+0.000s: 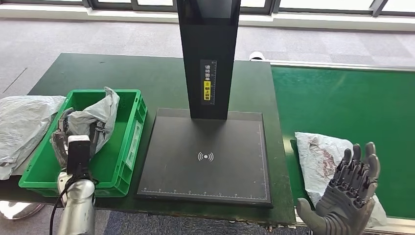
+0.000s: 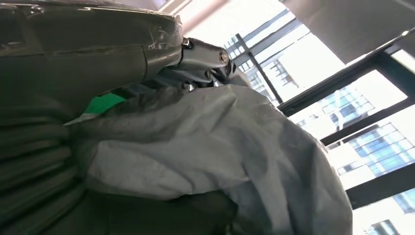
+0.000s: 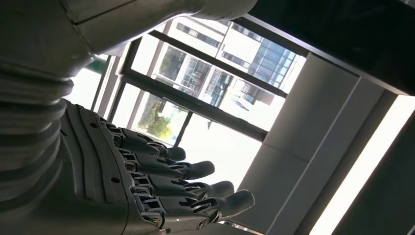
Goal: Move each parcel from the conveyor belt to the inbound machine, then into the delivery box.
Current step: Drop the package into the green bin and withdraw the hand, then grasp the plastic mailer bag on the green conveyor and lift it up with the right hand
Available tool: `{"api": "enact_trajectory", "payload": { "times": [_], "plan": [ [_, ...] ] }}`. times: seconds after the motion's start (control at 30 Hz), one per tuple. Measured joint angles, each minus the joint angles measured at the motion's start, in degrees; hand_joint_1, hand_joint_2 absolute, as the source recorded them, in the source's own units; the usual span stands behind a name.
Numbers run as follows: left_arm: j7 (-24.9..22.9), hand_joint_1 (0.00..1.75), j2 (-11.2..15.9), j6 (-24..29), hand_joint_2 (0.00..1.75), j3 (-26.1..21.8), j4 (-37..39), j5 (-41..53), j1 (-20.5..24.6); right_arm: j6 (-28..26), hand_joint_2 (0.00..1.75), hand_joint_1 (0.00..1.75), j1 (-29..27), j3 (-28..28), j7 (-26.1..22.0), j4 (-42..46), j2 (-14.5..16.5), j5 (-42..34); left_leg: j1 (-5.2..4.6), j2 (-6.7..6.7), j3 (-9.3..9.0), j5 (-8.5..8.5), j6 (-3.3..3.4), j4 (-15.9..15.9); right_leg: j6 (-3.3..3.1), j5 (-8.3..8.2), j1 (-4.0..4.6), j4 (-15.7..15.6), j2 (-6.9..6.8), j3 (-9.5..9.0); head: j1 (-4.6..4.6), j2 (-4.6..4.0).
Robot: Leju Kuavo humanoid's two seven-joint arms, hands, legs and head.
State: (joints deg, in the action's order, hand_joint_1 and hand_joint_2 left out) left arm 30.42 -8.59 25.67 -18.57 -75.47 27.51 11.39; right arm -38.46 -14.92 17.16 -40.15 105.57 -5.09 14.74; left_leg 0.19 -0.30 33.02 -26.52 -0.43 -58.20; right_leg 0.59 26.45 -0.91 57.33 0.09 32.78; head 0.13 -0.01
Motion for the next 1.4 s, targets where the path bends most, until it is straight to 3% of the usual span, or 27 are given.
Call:
{"api": "enact_trajectory", "payload": {
  "times": [0.3,0.73,0.93,1.07,1.17,1.4],
  "plan": [
    [-0.9,0.0,-4.3,4.3,0.0,9.4,-10.0,1.3,-4.5,-1.5,1.75,0.0,-1.3,0.0,0.0,-0.9,0.4,2.1,-0.04,0.0,0.11,-0.14,0.1,0.0,0.08,0.05,-0.05,-0.1,0.0,0.07,0.0,0.0],
    [-1.7,0.0,-5.0,5.6,0.0,13.0,-12.7,2.3,-5.3,-1.6,1.75,0.0,-2.6,-0.3,0.0,-1.2,1.0,3.1,-0.03,0.01,0.11,-0.13,0.1,0.0,0.08,0.05,-0.03,-0.1,0.01,0.08,0.0,0.0],
    [-5.4,0.0,-5.2,9.4,0.0,15.3,-14.5,7.3,-6.4,0.1,1.75,0.0,-3.4,-0.7,0.1,-1.6,1.7,5.0,-0.04,0.01,0.13,-0.14,0.1,0.0,0.09,0.06,-0.04,-0.1,0.01,0.1,0.0,0.01],
    [-5.2,0.0,-5.8,12.4,0.0,17.3,-16.9,6.5,-8.2,1.9,1.75,0.0,-3.9,-2.6,4.5,-2.3,2.9,10.4,-0.03,0.01,0.14,-0.16,0.1,0.0,0.1,0.08,-0.04,-0.1,0.01,0.11,0.0,0.0],
    [-3.5,0.0,-5.9,9.6,0.0,20.4,-20.5,1.6,-11.2,4.2,1.75,0.0,-4.2,-6.4,9.0,-3.8,4.3,16.2,-0.04,0.02,0.14,-0.2,0.1,0.0,0.11,0.1,-0.04,-0.1,0.03,0.12,0.0,0.0],
    [3.7,0.0,-5.7,-6.2,0.0,28.7,-26.9,-15.4,-19.1,12.3,1.75,0.0,-2.5,-18.2,13.3,-9.8,8.0,27.0,-0.05,0.06,0.19,-0.33,0.11,0.0,0.15,0.13,-0.05,-0.1,0.08,0.13,0.0,0.0]
  ]
}}
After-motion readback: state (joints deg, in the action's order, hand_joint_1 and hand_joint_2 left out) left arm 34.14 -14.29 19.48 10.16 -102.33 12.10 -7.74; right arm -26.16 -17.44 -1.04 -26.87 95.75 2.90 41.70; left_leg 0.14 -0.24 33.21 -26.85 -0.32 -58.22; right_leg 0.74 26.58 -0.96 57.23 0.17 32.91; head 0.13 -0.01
